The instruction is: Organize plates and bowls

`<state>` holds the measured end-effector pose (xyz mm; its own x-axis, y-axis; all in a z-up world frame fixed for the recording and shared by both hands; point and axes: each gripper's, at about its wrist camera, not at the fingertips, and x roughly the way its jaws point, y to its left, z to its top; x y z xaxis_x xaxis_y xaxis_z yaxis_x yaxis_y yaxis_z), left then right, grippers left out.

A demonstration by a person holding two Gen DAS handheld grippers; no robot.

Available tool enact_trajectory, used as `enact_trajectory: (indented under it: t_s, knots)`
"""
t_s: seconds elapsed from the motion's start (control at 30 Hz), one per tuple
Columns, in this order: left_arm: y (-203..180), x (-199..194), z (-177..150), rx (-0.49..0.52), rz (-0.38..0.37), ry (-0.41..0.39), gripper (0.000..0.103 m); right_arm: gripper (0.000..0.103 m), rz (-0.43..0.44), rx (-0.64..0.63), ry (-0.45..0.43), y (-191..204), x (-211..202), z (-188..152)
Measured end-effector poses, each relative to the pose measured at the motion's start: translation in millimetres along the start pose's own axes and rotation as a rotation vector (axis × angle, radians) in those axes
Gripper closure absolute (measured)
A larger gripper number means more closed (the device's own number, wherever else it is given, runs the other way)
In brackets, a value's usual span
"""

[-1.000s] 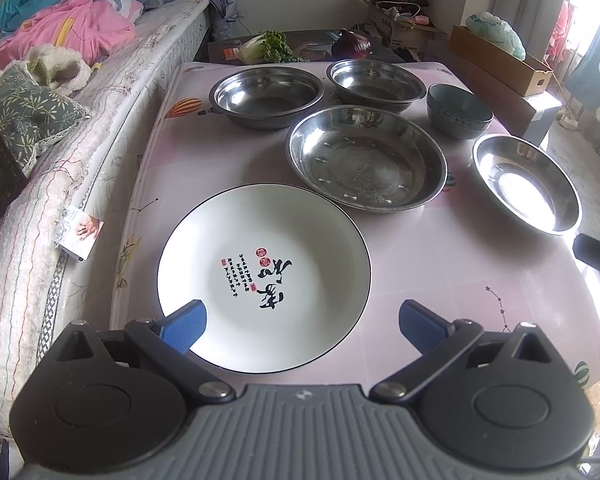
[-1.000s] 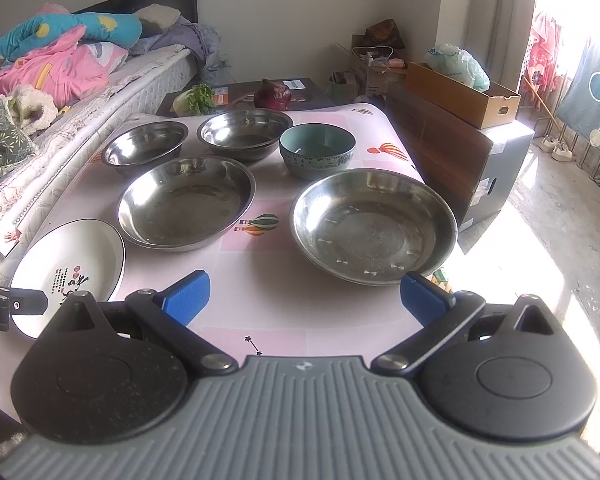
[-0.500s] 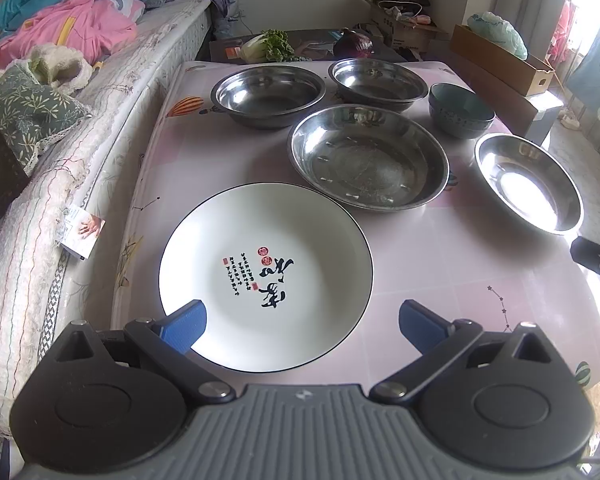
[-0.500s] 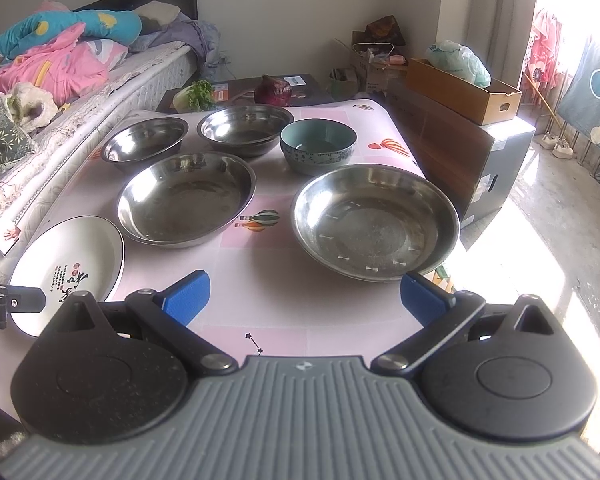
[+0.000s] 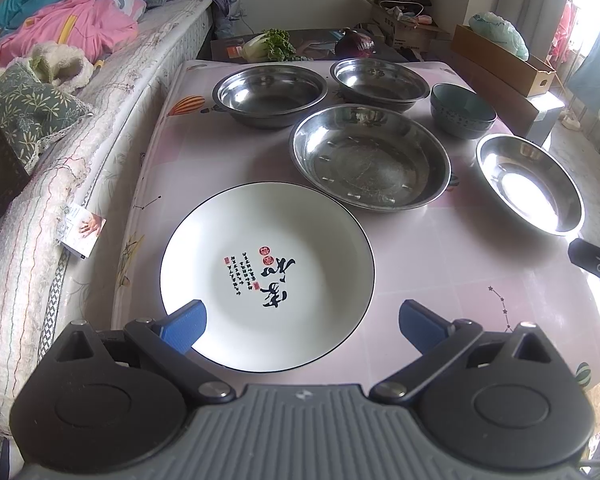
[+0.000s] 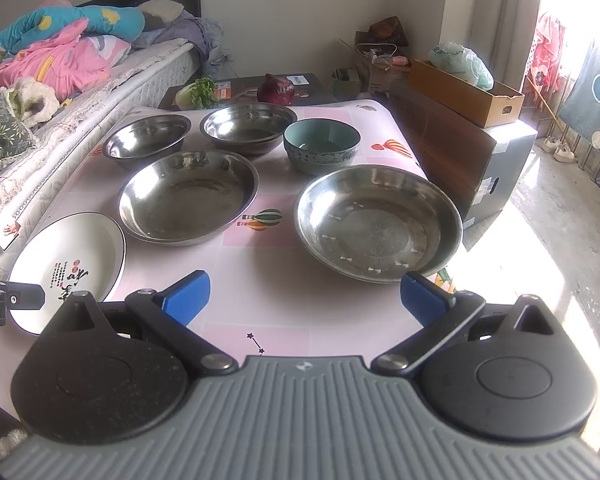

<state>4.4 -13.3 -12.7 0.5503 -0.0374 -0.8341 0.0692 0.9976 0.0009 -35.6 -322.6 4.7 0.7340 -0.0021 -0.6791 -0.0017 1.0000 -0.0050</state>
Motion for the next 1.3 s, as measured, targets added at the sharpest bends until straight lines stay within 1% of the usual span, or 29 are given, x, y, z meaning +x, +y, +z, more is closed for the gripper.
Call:
enact_trajectory:
  t_s: [0.7,1.03,1.17,1.3]
  knots:
    - [3,1,-3,-0.002,0.000,-0.001,0.000,0.001,-0.001,-0.013,0.004,2,1,1]
    - [7,1,-4,-0.002,0.003,-0.008,0.000,0.001,0.020,-0.009,-0.005,0,4,1]
    - [10,3,-2,-0.003,0.011,-0.015,0.000,0.001,0.013,-0.010,0.012,-1,9,4]
    - [11,5,7,-0.001,0.033,-0.028,0.000,0.001,0.017,-0.034,-0.038,-2,8,3]
